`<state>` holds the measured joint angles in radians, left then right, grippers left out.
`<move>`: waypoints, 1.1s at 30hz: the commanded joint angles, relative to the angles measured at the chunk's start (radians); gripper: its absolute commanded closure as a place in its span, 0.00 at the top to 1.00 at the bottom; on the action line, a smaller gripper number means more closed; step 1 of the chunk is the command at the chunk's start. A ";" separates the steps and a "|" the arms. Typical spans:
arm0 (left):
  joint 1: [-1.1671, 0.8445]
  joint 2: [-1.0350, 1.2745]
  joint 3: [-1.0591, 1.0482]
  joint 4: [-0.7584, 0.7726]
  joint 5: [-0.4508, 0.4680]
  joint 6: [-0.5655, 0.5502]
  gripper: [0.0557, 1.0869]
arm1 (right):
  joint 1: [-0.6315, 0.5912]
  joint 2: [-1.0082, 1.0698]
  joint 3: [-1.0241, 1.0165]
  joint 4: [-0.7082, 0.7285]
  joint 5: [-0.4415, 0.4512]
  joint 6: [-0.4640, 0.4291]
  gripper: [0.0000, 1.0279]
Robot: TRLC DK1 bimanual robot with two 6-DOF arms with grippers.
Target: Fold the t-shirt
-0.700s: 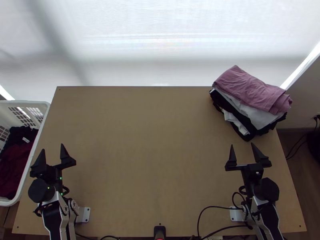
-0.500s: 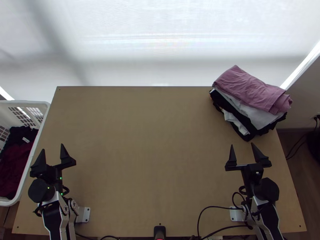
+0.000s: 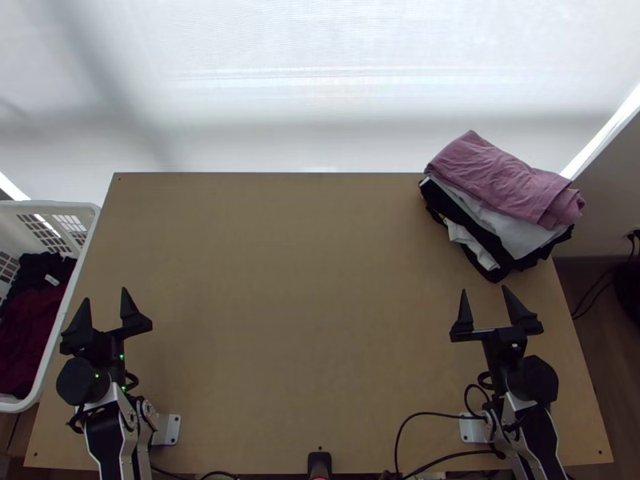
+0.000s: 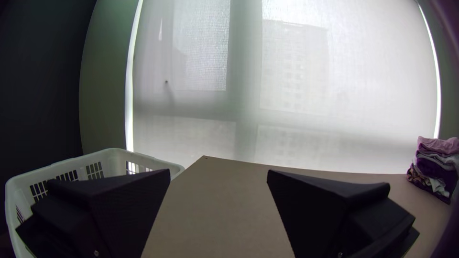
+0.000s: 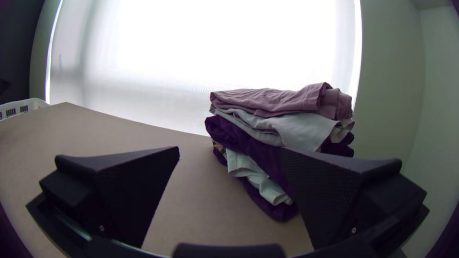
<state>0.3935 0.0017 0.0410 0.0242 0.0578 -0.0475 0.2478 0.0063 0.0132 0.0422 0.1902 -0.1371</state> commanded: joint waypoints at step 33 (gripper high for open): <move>0.104 -0.003 0.111 -0.047 -0.036 0.071 0.96 | 0.004 -0.008 -0.010 -0.013 -0.001 0.016 0.96</move>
<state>0.4778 0.0017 0.0700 -0.0128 0.0212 0.0021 0.2478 0.0063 0.0132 0.0422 0.1902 -0.1371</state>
